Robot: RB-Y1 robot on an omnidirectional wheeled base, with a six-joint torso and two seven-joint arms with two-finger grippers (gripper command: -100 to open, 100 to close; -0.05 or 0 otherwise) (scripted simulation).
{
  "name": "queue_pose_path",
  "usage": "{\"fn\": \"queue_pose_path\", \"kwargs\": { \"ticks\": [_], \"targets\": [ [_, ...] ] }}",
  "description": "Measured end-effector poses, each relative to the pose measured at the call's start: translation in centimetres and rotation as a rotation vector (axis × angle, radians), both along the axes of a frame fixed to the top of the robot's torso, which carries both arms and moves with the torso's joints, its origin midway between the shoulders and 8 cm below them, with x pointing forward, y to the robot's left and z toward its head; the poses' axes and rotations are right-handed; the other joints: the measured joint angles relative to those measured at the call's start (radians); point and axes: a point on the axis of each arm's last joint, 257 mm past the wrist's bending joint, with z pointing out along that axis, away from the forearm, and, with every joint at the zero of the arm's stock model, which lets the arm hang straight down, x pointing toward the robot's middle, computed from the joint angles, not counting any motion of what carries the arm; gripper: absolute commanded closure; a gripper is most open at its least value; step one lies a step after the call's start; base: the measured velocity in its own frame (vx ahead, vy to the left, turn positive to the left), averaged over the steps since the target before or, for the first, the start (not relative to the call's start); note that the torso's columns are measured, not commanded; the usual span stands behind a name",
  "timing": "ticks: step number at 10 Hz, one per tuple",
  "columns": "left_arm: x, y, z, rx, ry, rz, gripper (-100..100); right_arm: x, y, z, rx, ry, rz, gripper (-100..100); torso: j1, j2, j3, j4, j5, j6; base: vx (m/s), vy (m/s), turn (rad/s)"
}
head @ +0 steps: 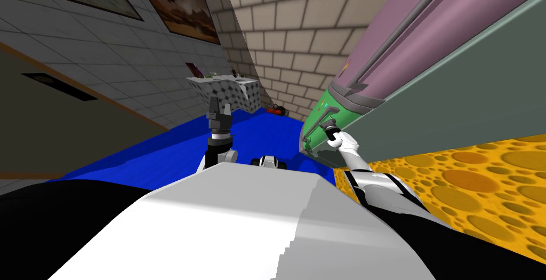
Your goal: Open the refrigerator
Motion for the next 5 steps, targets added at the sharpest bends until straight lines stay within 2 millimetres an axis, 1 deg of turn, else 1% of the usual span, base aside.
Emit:
{"fn": "queue_pose_path", "kwargs": {
  "ticks": [5],
  "targets": [
    [0.0,0.0,0.0,0.0,0.0,0.0,0,1.1,-3.9,2.7,-0.165,0.026,-0.073,-100,0.0,0.0,0.0,0.0,0.0,0.0,0.047,0.0,0.002]
  ]
}}
